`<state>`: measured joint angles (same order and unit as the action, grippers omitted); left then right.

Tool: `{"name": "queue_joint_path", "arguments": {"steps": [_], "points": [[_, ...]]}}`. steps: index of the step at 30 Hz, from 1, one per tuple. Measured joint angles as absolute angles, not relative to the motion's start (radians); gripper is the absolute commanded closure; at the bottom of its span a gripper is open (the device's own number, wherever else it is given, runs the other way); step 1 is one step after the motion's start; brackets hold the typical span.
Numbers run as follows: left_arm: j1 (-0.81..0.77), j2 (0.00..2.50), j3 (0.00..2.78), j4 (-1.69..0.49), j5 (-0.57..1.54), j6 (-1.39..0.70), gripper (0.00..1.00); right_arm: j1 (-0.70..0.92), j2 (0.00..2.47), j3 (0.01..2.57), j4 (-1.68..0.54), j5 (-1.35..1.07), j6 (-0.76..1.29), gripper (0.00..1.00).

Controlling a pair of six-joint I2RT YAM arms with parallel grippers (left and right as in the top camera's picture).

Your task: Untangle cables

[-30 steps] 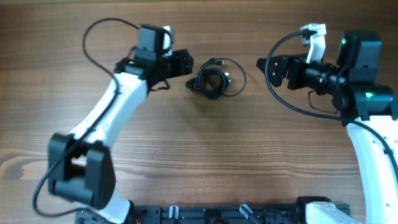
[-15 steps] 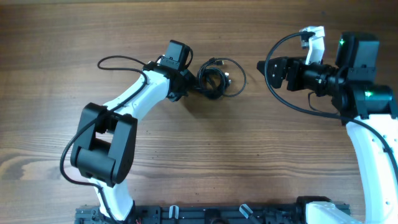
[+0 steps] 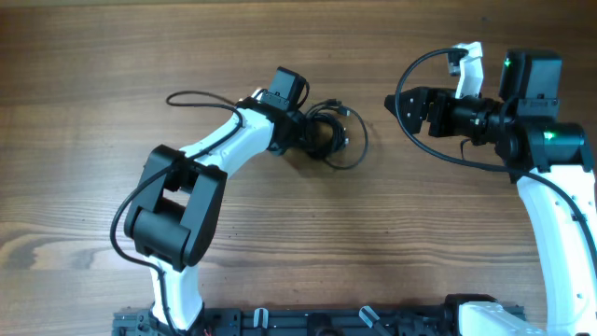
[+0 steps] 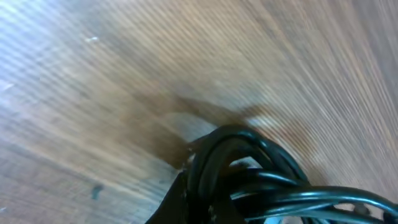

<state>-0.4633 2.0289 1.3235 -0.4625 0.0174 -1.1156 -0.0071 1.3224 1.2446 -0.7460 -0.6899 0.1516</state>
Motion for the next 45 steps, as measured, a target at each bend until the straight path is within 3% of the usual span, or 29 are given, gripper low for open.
{"name": "queue_joint_path", "arguments": {"steps": [4,7,10,14,17,21,28,31,39,42,45], "points": [[-0.404,1.977,1.324,-0.467,0.199,-0.84,0.96,-0.007,1.322,1.245,-0.687,-0.697,0.152,0.09],[-0.294,1.776,1.339,-0.466,0.376,-0.676,0.96,0.002,1.323,1.245,-0.566,-0.745,0.218,0.11],[-0.228,1.645,1.357,-0.46,0.504,-0.576,0.96,0.047,1.324,1.245,-0.459,-0.76,0.294,0.15],[-0.205,1.589,1.359,-0.465,0.59,-0.47,0.96,0.151,1.324,1.245,-0.367,-0.762,0.415,0.27],[-0.205,1.589,1.359,-0.459,0.614,-0.418,0.96,0.26,1.324,1.245,-0.317,-0.694,0.501,0.28],[-0.205,1.589,1.359,-0.439,0.721,-0.268,0.96,0.363,1.324,1.247,-0.389,-0.556,0.485,0.28],[-0.205,1.589,1.359,-0.44,0.81,-0.067,0.96,0.365,1.325,1.246,-0.534,-0.434,0.326,0.31],[-0.205,1.589,1.359,-0.44,0.809,-0.067,0.96,0.375,1.386,1.247,-0.57,-0.442,0.268,0.45],[-0.205,1.589,1.359,-0.432,0.633,-0.224,0.96,0.377,1.459,1.247,-0.609,-0.508,0.251,0.68],[-0.205,1.589,1.359,-0.424,0.583,-0.272,0.96,0.377,1.459,1.247,-0.59,-0.51,0.263,0.89],[-0.205,1.589,1.359,-0.421,0.562,-0.319,0.96,0.377,1.459,1.246,-0.543,-0.543,0.294,0.9]]}}
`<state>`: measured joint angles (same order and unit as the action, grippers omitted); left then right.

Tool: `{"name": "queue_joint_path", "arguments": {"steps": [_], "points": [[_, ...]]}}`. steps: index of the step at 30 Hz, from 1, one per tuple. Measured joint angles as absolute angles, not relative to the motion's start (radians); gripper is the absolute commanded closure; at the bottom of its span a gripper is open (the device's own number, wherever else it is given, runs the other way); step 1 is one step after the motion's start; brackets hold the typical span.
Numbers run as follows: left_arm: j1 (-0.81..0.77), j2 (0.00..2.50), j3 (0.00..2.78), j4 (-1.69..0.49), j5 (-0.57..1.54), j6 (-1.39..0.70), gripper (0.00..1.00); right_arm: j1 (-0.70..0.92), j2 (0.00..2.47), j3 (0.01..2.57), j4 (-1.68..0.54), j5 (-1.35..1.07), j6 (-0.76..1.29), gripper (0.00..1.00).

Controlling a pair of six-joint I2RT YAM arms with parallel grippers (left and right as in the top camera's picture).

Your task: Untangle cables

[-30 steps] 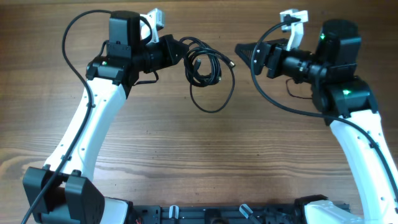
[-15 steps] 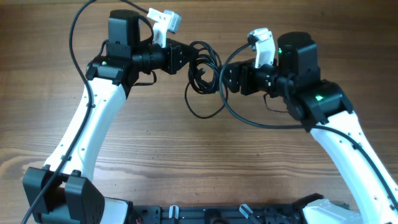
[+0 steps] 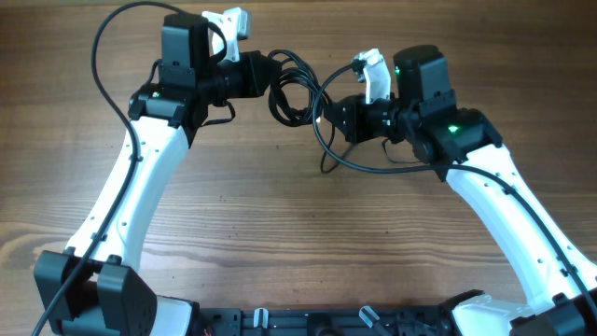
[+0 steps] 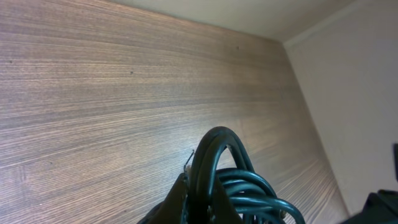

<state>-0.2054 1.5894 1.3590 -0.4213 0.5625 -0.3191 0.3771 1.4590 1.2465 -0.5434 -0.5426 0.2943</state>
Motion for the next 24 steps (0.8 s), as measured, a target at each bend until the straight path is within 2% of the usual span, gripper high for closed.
{"name": "queue_joint_path", "arguments": {"steps": [7,13,14,16,18,19,20,21,24], "points": [[-0.207,1.589,1.359,-0.42,0.561,-0.363,0.96,0.398,1.459,1.246,-0.462,-0.574,0.373,0.9],[-0.255,1.589,1.359,-0.426,0.545,-0.366,0.96,0.446,1.459,1.246,-0.418,-0.415,0.577,0.91],[-0.265,1.589,1.359,-0.426,0.542,-0.366,0.96,0.447,1.459,1.246,-0.417,-0.398,0.597,0.88],[-0.292,1.589,1.359,-0.425,0.522,-0.38,0.96,0.446,1.461,1.246,-0.417,-0.29,0.678,0.67],[-0.304,1.589,1.359,-0.435,0.483,-0.48,0.96,0.447,1.462,1.246,-0.407,-0.253,0.707,0.45],[-0.308,1.589,1.359,-0.447,0.458,-0.564,0.96,0.447,1.462,1.246,-0.411,-0.243,0.713,0.31],[-0.312,1.589,1.359,-0.457,0.429,-0.645,0.96,0.447,1.461,1.247,-0.417,-0.241,0.707,0.26],[-0.312,1.589,1.359,-0.467,0.408,-0.702,0.96,0.447,1.46,1.248,-0.428,-0.238,0.709,0.24],[-0.305,1.589,1.359,-0.514,0.26,-1.071,0.96,0.447,1.414,1.251,-0.489,-0.231,0.702,0.23]]}}
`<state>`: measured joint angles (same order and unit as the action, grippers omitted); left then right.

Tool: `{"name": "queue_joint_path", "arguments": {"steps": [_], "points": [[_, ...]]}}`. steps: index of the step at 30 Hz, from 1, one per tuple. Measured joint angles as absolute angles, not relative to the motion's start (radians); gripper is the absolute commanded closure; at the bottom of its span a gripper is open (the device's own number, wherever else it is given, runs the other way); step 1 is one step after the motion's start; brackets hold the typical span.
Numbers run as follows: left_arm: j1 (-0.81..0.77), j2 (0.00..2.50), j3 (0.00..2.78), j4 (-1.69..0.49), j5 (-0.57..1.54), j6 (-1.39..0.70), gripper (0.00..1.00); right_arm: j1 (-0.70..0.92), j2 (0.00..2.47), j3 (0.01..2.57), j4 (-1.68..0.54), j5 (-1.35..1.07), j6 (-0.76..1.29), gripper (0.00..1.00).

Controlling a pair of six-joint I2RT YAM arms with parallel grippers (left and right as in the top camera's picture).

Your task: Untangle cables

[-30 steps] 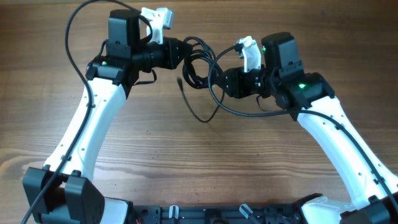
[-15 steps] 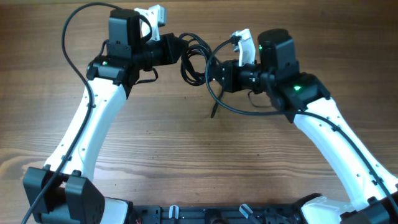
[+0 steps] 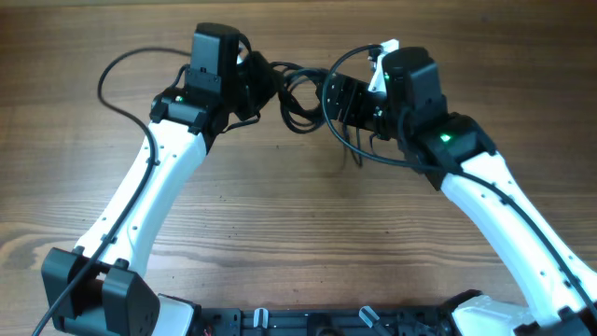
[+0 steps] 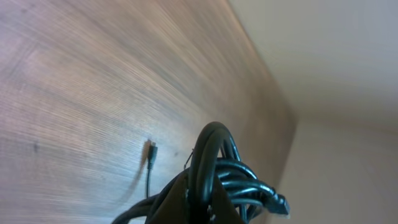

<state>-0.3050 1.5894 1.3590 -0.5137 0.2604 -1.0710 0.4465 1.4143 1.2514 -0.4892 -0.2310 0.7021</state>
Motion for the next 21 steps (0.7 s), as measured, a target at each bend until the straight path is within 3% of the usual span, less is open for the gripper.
{"name": "queue_joint_path", "arguments": {"steps": [4,11,21], "points": [[-0.301,1.589,1.359,-0.56,0.19,-1.538,0.96,0.447,1.388,1.263,-0.54,-0.233,0.715,0.24],[-0.3,1.589,1.359,-0.634,0.276,-1.993,0.96,0.447,1.434,1.263,-0.531,-0.254,0.702,0.35],[-0.244,1.589,1.359,-0.629,0.642,-2.024,0.96,0.449,1.461,1.264,-0.509,-0.296,0.548,0.71]]}}
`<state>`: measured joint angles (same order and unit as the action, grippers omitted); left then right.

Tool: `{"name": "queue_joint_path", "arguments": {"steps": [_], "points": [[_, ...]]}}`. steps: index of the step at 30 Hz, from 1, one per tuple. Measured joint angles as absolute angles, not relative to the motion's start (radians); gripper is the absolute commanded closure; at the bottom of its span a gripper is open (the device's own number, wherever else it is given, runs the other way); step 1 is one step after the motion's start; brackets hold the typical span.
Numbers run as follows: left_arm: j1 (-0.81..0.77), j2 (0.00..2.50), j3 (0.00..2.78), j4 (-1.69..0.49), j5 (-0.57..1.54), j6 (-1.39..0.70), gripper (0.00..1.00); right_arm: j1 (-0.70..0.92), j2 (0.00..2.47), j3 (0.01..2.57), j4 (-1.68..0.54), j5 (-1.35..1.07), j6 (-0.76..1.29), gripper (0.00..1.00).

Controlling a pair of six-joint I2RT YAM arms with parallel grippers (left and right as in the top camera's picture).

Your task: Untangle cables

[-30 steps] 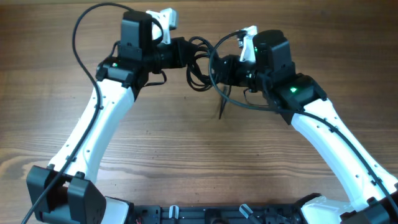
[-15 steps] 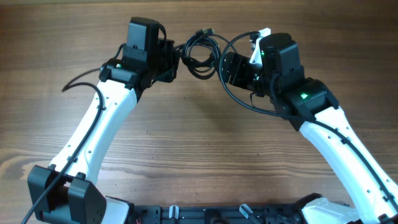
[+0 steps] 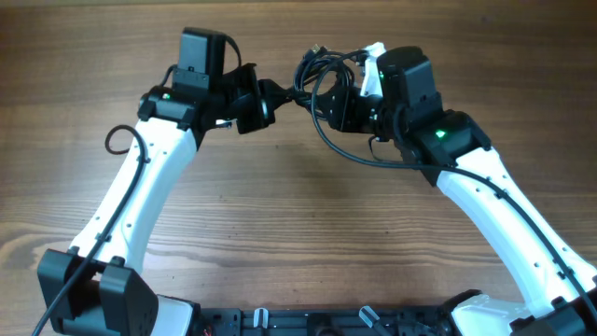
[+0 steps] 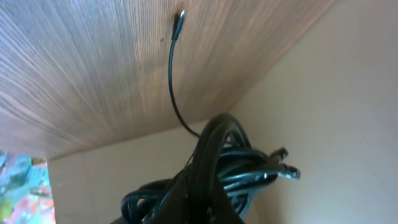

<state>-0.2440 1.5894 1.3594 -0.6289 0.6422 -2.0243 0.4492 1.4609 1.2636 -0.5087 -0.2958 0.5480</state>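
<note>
A tangled bundle of black cables hangs in the air between my two arms, above the far part of the wooden table. My left gripper is shut on the bundle's left side; in the left wrist view the coils bulge out of its shut fingers. My right gripper sits in the bundle's right side and looks shut on cable, with strands partly covering it. One long loop sags below the right gripper. A loose plug end dangles toward the table, and two plugs stick out of the coils.
The left arm's own supply cable curls into a small loop beside its forearm. The two forearms slant in from the front corners and meet at the back. The table's far edge and a pale wall lie just beyond the bundle.
The bundle has shifted right and bunched up against the right gripper. My left wrist has turned, so its view now shows mostly wall, with the table at the top.
First my left gripper was down on the bundle lying mid-table, and the right arm stood apart at the far right. Then the left held the bundle up at the back and the right gripper had come to it. Both have stayed on it, and it now sits nearer the right.
</note>
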Motion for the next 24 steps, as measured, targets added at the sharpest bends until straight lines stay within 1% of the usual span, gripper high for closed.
{"name": "queue_joint_path", "arguments": {"steps": [1,4,6,10,12,14,16,17,19,20,22,24], "points": [[-0.236,1.589,1.359,-0.629,0.661,-2.024,0.96,0.449,1.461,1.264,-0.509,-0.297,0.546,0.73],[-0.231,1.589,1.359,-0.629,0.684,-2.024,0.96,0.449,1.461,1.266,-0.516,-0.296,0.542,0.89],[-0.23,1.589,1.359,-0.628,0.696,-2.024,0.96,0.449,1.462,1.266,-0.54,-0.29,0.557,0.96],[-0.231,1.589,1.359,-0.633,0.676,-2.024,0.96,0.449,1.465,1.267,-0.58,-0.279,0.607,0.96],[-0.237,1.589,1.361,-0.677,0.605,-2.009,0.96,0.449,1.465,1.275,-0.621,-0.279,0.607,0.96],[-0.243,1.589,1.363,-0.763,0.51,-1.937,0.96,0.451,1.464,1.306,-0.683,-0.281,0.588,0.96],[-0.252,1.589,1.364,-0.814,0.375,-1.834,0.96,0.464,1.462,1.368,-0.767,-0.302,0.533,0.96],[-0.253,1.589,1.366,-0.82,0.332,-1.797,0.96,0.466,1.462,1.425,-0.859,-0.315,0.487,0.96],[-0.267,1.58,1.373,-0.832,0.244,-1.666,0.96,0.47,1.46,1.478,-0.931,-0.327,0.435,0.95],[-0.276,1.567,1.38,-0.84,0.21,-1.6,0.96,0.472,1.46,1.515,-1.011,-0.333,0.356,0.95],[-0.286,1.553,1.386,-0.864,0.184,-1.537,0.96,0.476,1.46,1.531,-1.1,-0.273,0.287,0.95],[-0.296,1.552,1.386,-0.872,0.173,-1.504,0.96,0.476,1.46,1.531,-1.15,-0.128,0.264,0.96]]}}
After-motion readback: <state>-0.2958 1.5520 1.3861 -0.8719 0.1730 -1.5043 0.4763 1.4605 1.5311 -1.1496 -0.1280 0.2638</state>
